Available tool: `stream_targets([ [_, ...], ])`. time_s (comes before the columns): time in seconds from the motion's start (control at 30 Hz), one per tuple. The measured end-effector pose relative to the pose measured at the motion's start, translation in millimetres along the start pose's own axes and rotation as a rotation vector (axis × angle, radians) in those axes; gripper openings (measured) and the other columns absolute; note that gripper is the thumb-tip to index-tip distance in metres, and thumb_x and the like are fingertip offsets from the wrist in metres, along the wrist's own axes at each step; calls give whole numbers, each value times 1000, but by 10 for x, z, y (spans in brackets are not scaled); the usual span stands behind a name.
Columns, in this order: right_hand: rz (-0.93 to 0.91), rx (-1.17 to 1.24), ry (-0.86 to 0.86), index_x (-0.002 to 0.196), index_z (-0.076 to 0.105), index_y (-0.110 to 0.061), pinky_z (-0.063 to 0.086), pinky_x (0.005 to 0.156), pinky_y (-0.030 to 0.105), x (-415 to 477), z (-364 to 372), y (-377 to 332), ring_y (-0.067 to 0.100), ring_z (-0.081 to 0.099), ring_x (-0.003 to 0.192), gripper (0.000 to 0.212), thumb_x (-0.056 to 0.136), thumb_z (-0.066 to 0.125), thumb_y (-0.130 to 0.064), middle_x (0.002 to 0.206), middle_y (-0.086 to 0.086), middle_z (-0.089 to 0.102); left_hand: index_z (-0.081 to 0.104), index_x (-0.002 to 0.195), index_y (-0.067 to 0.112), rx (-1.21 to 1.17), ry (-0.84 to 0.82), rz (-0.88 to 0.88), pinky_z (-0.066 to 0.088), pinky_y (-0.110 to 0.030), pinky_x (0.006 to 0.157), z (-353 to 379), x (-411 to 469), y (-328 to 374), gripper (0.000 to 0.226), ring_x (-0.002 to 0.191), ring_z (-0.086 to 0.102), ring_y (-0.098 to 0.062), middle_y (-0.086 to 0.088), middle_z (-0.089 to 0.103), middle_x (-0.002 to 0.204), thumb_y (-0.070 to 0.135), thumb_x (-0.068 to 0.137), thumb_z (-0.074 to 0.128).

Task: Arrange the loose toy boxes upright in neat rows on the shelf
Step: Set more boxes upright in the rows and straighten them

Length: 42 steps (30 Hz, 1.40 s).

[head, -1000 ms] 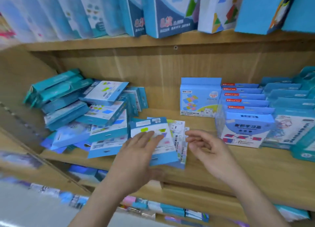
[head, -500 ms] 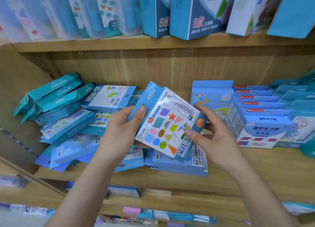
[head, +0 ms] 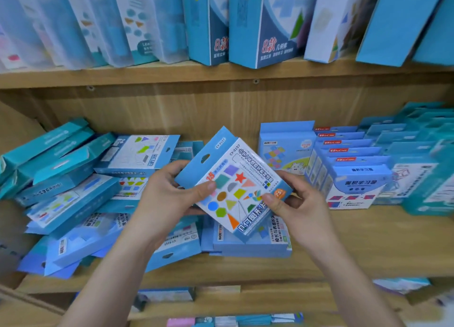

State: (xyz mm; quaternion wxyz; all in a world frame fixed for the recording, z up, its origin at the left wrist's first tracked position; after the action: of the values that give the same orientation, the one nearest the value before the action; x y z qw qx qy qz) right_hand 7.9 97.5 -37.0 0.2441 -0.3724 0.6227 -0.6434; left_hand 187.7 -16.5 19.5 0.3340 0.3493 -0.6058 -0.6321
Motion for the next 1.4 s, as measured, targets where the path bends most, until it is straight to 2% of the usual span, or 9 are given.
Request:
stream_targets([
  [0.1,-23,-110,-1,114,60,-34,55,85,41,3,-15,75,17,67,93,38,84,69,-12,99,-15,70,61,103,13,77,24,87,57,-25,54,67,93,59,34,71,73,-19,-2,75,83,0,74,73],
  [0.23,-36,-423,10,136,45,-29,49,84,17,-21,-88,199,1,56,104,52,89,61,-16,122,-11,57,58,90,36,482,100,320,54,-21,64,162,367,179,34,76,68,-7,12,69,86,14,74,79],
  [0.37,-57,-513,0,136,46,-28,46,99,35,-88,-143,277,4,48,121,53,87,61,-14,129,-14,50,58,111,25,808,186,431,41,-24,76,291,751,259,37,87,55,-12,10,59,94,22,79,76],
  [0.53,-43,-570,30,133,50,-28,45,100,35,-57,-293,251,7,49,119,48,88,61,-15,128,-13,49,54,122,18,1055,126,375,41,-33,86,442,1191,103,46,106,55,-29,-8,57,113,27,82,72],
  [0.77,11,-575,97,131,52,-26,47,87,21,-74,-527,299,2,52,99,46,89,58,-9,130,-8,52,49,129,13,1035,90,238,43,-32,83,515,1498,-77,49,108,54,-30,-13,49,123,23,85,69],
  [0.9,23,-558,123,129,54,-25,45,84,18,-29,-570,343,8,53,108,45,88,59,-8,130,-5,54,49,129,10,939,73,164,50,-32,72,466,1620,-190,49,104,60,-26,-13,55,124,15,85,69],
  [1.1,10,-531,109,128,54,-27,39,73,-2,52,-548,380,6,51,111,45,89,58,-7,128,-8,53,47,131,13,913,90,140,54,-39,82,457,1705,-290,50,107,58,-27,-13,51,126,12,85,68],
  [1.23,-17,-564,87,131,52,-26,41,75,1,150,-489,360,3,49,109,45,89,57,-8,131,-8,51,49,127,16,869,93,185,52,-40,90,455,1703,-361,52,110,56,-26,-11,51,124,5,81,70],
  [1.4,-60,-689,10,138,43,-29,39,106,31,398,-406,285,11,42,128,50,92,52,-12,143,-7,41,42,133,28,1260,147,361,49,-42,84,444,1613,-332,54,105,52,-31,-12,46,117,21,85,66],
])
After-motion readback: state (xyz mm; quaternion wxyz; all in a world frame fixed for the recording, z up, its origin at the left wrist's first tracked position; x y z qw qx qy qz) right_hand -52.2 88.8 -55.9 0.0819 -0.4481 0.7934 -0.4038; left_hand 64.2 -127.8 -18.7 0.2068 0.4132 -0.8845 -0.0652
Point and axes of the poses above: each hand's wrist, its own x-axis towards the middle knuckle, its own z-axis out of the palm, y = z × x, the point moved 1 cm from there along x, towards the middle knuckle
